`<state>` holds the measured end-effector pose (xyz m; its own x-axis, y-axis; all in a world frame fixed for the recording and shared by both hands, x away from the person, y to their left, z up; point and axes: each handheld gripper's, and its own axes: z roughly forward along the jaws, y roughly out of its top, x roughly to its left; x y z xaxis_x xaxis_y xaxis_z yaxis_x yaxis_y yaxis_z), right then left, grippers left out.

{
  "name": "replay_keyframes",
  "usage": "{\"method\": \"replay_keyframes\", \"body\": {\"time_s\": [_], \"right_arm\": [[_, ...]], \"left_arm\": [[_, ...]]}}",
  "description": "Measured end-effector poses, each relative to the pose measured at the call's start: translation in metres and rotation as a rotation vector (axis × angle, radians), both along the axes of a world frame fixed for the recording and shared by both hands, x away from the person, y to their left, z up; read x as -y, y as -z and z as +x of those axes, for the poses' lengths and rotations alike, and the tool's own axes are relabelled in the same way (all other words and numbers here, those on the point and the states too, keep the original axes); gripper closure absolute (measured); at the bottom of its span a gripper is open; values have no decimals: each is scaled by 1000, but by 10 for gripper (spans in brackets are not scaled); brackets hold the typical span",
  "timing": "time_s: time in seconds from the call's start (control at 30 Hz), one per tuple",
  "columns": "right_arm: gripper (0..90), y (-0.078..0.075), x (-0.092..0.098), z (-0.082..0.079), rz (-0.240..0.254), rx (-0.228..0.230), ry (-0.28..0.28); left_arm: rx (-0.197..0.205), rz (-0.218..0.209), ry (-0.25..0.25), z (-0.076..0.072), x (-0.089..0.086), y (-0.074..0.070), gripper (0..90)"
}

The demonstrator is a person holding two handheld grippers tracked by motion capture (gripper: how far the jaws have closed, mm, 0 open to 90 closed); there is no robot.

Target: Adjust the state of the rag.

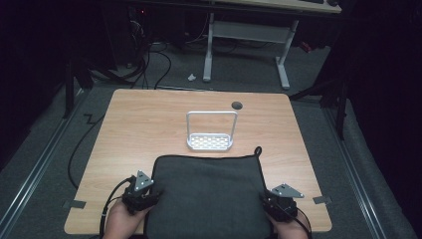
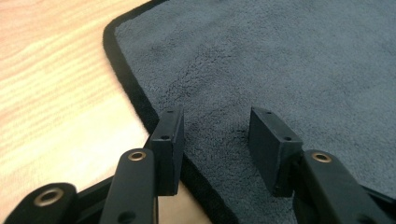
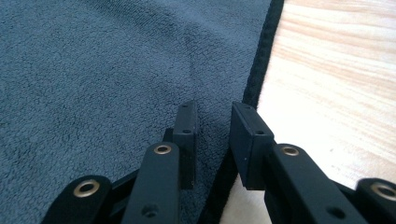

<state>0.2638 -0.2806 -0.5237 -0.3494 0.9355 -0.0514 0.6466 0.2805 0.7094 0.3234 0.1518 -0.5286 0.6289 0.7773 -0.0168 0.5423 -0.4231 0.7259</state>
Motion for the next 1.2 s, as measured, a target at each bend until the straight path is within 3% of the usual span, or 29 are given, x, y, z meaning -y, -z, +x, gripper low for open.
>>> {"method": "replay_keyframes", "body": {"time_s": [0.2,0.33,0.57,0.67,0.8,0.87,1.1,1.17,1.2], "right_arm": [[727,0,2,15,9,-2,22],[658,-2,2,19,13,-8,26],[598,-16,5,22,38,69,11],[622,-18,0,26,46,78,-1],[659,-20,-11,28,44,106,-19],[664,-21,-17,29,45,111,-33],[654,-19,-34,33,35,117,-81],[655,-17,-38,32,41,107,-89],[658,-17,-40,32,41,104,-95]], "left_arm": [[10,-22,-34,10,4,2,567],[-19,-47,-40,12,4,0,553],[25,-120,-80,25,-10,-13,489],[44,-155,-95,37,-15,-17,491],[34,-183,-105,55,-17,-18,521],[39,-178,-107,62,-16,-17,529],[-1,-146,-145,90,-8,-8,637],[-29,-161,-147,98,-7,-5,673],[-15,-166,-149,100,-6,-5,670]]}}
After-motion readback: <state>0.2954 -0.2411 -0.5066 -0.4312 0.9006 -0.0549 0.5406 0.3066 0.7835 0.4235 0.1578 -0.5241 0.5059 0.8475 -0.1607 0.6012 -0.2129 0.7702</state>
